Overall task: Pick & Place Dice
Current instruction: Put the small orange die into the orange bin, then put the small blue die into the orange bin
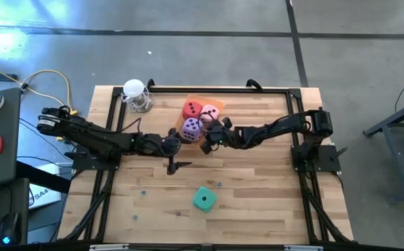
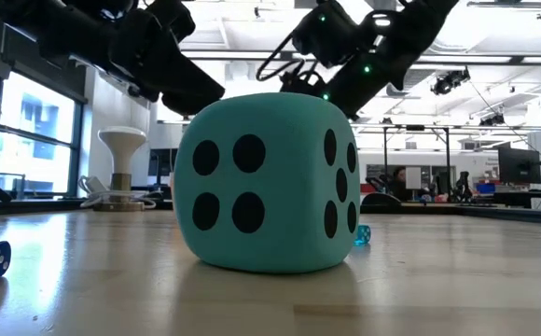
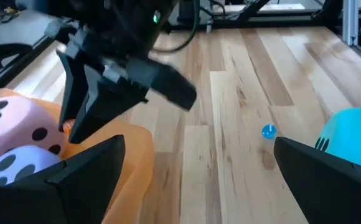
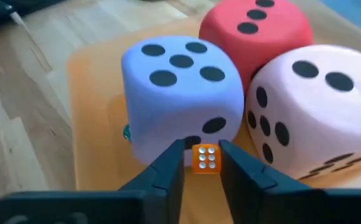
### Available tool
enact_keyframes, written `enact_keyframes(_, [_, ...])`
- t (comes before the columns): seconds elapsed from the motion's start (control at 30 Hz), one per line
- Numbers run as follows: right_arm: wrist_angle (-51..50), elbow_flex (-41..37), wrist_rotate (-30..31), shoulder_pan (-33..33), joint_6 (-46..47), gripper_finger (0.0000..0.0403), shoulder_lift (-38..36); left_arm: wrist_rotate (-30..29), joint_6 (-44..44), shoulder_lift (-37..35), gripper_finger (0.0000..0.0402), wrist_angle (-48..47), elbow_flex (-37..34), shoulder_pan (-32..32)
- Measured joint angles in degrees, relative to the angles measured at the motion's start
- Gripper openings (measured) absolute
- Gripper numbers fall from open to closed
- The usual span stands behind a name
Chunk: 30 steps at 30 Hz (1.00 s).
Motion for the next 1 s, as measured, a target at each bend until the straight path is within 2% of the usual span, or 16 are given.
enact_keyframes(0.13, [0.4,0.07,-0.09,0.05,-0.88,0.0145,-0.4,0.0,0.71,-0.04,0.04,0.14,0.0,0.02])
enact_keyframes(0.37, [0.29,0.07,-0.17,0.02,-0.9,0.0257,-0.4,0.0,1.41,-0.04,0.04,0.12,0.0,0.02])
enact_keyframes(0.53, [0.45,0.07,-0.15,0.01,-1.72,0.0309,-0.42,0.0,1.42,-0.04,0.04,0.12,0.0,0.02])
enact_keyframes(0.67, [1.46,0.04,0.21,1.68,-9.27,0.0327,-2.64,-0.18,2.42,-0.1,0.04,0.09,0.0,0.02])
enact_keyframes(0.8, [1.84,0.14,1.41,4.91,-14.53,0.0327,-6.93,-2.53,5.74,-1.65,0.04,-1.53,0.02,0.02])
enact_keyframes(1.0, [-7.0,0.12,7.63,9.62,-15.71,0.0314,-13.38,-2.84,5.58,-6.91,0.04,-7.63,0.0,-0.4])
